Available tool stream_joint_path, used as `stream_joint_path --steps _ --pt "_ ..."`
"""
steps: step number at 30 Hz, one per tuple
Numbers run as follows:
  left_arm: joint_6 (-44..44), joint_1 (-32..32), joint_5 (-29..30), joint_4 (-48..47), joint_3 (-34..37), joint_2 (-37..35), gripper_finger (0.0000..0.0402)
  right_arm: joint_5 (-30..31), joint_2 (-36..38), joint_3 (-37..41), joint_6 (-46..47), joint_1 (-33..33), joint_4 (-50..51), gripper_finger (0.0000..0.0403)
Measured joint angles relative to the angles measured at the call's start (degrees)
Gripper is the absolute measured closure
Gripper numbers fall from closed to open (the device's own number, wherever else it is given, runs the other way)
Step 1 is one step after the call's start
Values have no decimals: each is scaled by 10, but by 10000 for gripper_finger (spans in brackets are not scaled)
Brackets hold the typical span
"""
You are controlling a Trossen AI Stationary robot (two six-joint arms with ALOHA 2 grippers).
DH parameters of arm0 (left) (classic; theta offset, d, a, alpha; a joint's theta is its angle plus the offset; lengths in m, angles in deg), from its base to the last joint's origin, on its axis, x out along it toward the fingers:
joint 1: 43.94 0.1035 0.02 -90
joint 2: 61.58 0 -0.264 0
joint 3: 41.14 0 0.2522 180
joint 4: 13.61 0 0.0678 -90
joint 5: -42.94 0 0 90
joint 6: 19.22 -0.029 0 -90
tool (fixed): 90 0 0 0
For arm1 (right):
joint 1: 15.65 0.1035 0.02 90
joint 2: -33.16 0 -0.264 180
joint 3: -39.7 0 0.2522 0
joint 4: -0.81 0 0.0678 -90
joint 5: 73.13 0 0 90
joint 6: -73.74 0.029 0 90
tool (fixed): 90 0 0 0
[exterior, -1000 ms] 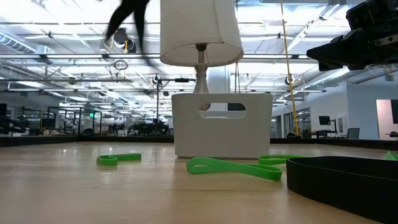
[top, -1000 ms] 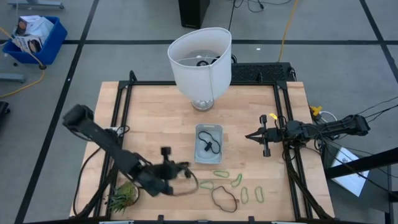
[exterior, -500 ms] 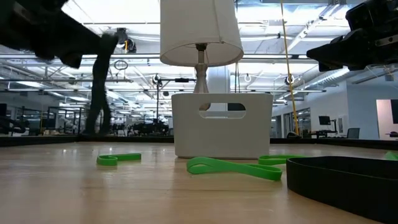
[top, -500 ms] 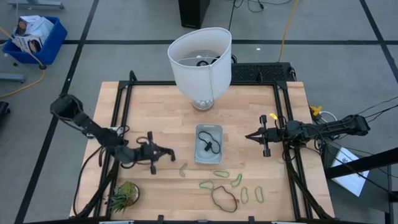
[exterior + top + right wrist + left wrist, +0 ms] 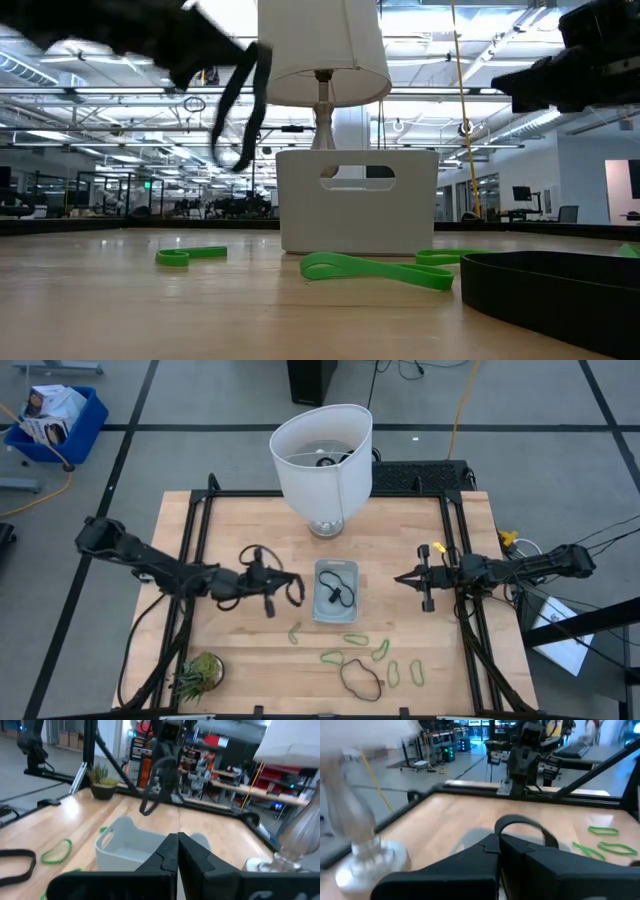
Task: Pick and place rubber bands into bin
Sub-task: Put the black rubber band into the gray bin
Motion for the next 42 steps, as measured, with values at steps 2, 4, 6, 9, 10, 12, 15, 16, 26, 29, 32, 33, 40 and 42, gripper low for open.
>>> stream_joint_path --steps 2,4,6,9,10,12,15,16,26,29,32,33,40,42 --pt "-18 12 -8 -50 -57 17 401 1 0 1 -1 0 -1 403" --pt "-31 27 -30 -94 -97 38 401 1 -1 2 1 0 1 403" --pt "-38 47 -68 -89 -133 73 401 1 -1 2 1 0 -5 403" --pt "-54 75 -128 -73 -182 131 401 0 -1 3 2 0 -11 403" --pt "-57 83 -145 -71 -200 152 401 0 -1 3 3 0 -10 403" --pt "-61 98 -172 -81 -234 191 401 0 -1 3 10 0 -15 403" --pt "-61 111 -198 -106 -271 241 401 0 -1 3 23 0 -26 403" --pt "-60 114 -200 -115 -281 256 401 0 -1 4 24 0 -25 403" --pt "-16 133 -203 -172 -307 285 377 -2 -2 4 24 0 -17 403" --pt "-16 134 -202 -168 -307 285 342 -2 -2 4 24 0 -17 403" --pt "-23 132 -202 -170 -307 285 297 -2 -2 5 24 0 -17 403" --pt "-23 132 -202 -169 -307 285 281 -2 -2 5 24 0 -17 403" --pt "-49 127 -192 -184 -306 274 178 -2 -2 5 26 0 -17 403" --pt "-79 112 -182 -194 -306 260 165 -2 -2 5 32 0 -16 403"
